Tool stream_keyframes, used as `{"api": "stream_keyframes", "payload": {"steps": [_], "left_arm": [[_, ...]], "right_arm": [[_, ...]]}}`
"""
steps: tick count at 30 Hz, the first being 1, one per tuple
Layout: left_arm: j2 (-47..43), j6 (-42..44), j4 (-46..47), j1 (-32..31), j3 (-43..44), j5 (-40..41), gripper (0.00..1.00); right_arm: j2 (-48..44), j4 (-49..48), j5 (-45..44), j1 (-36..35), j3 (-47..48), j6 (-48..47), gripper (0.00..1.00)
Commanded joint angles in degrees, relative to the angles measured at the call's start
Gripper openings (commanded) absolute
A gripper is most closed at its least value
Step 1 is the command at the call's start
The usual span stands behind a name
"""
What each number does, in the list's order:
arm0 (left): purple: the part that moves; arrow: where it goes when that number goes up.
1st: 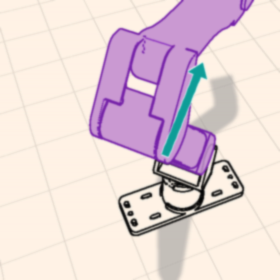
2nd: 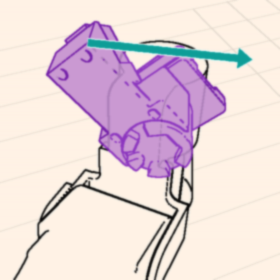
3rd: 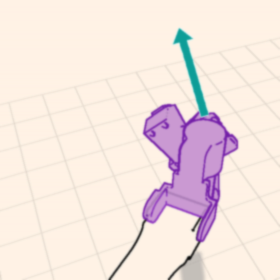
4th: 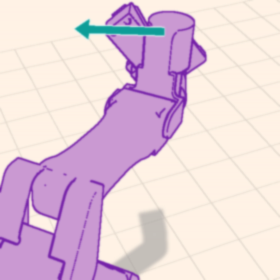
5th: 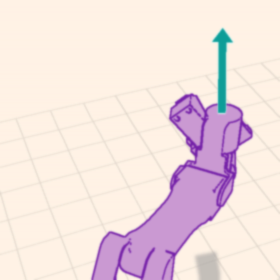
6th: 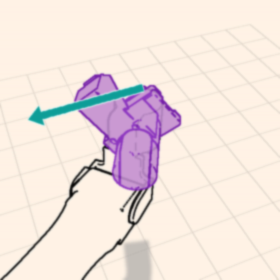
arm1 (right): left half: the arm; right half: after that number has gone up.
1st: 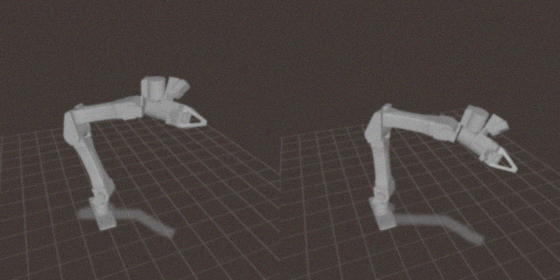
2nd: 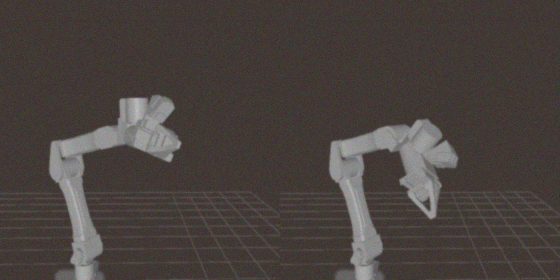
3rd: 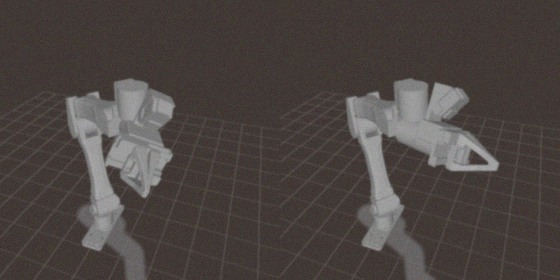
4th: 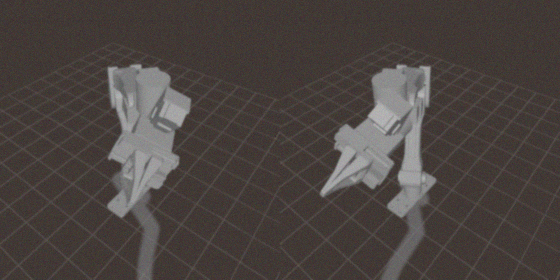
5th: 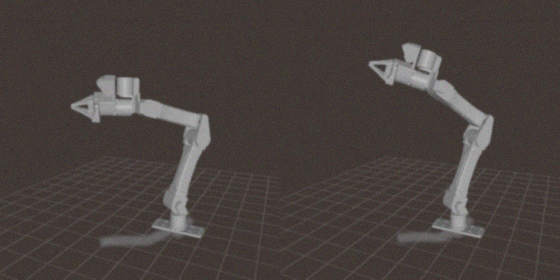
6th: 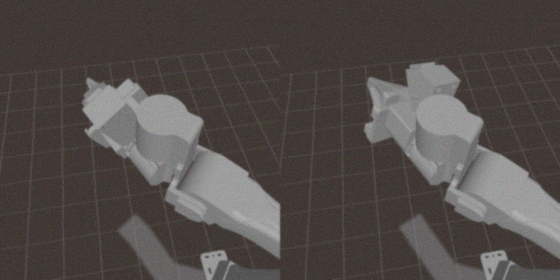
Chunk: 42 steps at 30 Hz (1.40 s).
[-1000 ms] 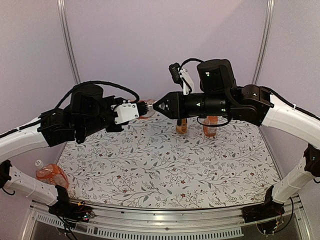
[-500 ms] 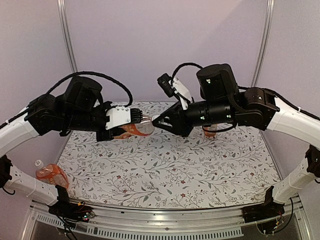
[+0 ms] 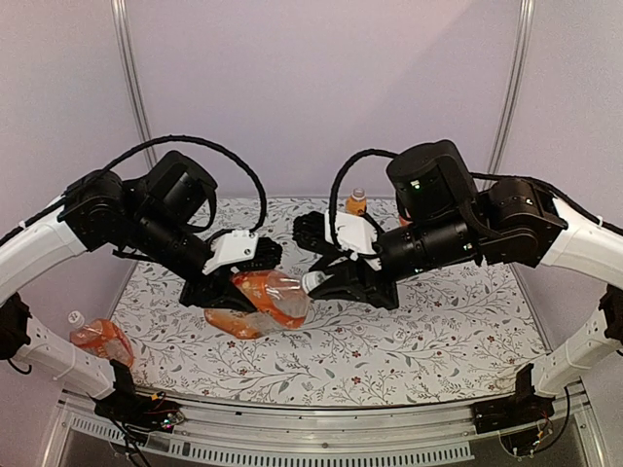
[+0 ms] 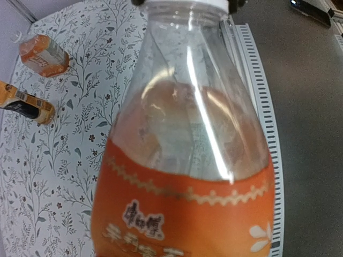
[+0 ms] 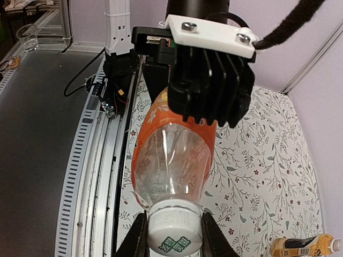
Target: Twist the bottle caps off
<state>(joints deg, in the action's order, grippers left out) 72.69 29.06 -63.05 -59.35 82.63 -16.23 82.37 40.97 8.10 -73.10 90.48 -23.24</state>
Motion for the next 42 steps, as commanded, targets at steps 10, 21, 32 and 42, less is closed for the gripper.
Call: {"api": "stream_keyframes", "payload": {"steps": [10, 21, 32, 42], "left_arm": [[-1.84, 2.67, 9.58, -1.12, -1.71, 6.79, 0.21], [-4.38, 9.28, 28.03, -1.6, -10.22, 31.16, 0.22], [-4.91, 10.49, 28.98, -1.91, -11.09, 32.4, 0.23], [-4.76, 10.58, 28.92, -2.08, -10.74, 32.07, 0.23]], "right_arm": [[-7.65, -8.83, -8.82, -0.16, -7.04, 9.27, 0.99], [-7.32, -11.28, -16.66, 6.86, -6.11, 53.92, 0.9], [-1.31, -10.62, -9.57, 6.97, -1.44, 58.32, 0.71], [-0.03, -10.93, -9.03, 8.22, -1.43, 57.71, 0.33]]}}
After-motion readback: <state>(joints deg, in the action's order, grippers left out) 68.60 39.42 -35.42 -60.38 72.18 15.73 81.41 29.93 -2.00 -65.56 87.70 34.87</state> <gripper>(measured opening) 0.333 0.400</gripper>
